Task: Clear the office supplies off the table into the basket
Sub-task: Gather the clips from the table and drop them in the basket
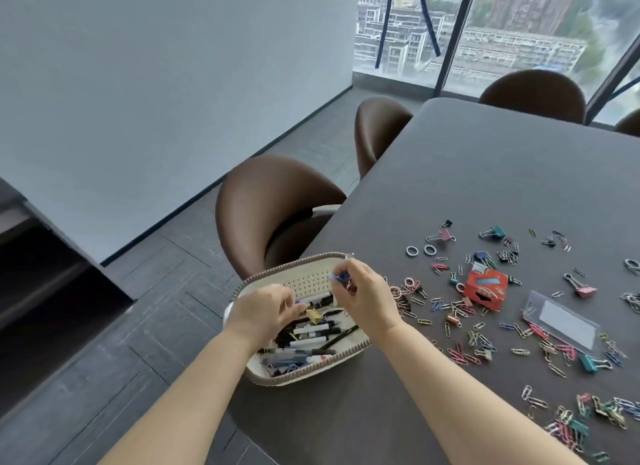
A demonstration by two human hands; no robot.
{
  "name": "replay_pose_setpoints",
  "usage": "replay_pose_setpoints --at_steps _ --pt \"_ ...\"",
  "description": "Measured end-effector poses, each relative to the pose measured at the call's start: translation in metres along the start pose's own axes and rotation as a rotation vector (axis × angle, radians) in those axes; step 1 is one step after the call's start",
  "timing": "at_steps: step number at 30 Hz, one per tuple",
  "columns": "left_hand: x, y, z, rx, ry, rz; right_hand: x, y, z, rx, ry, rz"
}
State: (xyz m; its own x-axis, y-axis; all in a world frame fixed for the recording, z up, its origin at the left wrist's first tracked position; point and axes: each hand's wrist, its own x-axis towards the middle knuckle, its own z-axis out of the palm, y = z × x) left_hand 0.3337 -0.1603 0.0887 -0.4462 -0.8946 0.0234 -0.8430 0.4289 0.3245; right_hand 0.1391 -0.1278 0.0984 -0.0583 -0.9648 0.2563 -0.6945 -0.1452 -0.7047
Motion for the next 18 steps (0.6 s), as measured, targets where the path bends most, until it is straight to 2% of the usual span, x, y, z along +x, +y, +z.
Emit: replay_pose_setpoints --at_steps 2,7,11,18 --pt "-0.002 -0.005 -0.002 0.049 0.039 0.013 0.003 0.000 0.009 -0.072 -0.037 -0.053" --pt "-0.006 -0.010 0.001 -0.032 0.079 0.060 0.003 0.001 0.017 -0.206 -0.074 -0.066" --pt "-0.007 -0.006 0.005 -0.033 0.180 0.068 -0.001 0.000 0.009 -0.169 -0.077 -0.044" --pt "-0.005 0.045 0.014 -0.057 0.313 0.160 -0.031 0.021 -0.030 -0.167 0.176 -0.039"
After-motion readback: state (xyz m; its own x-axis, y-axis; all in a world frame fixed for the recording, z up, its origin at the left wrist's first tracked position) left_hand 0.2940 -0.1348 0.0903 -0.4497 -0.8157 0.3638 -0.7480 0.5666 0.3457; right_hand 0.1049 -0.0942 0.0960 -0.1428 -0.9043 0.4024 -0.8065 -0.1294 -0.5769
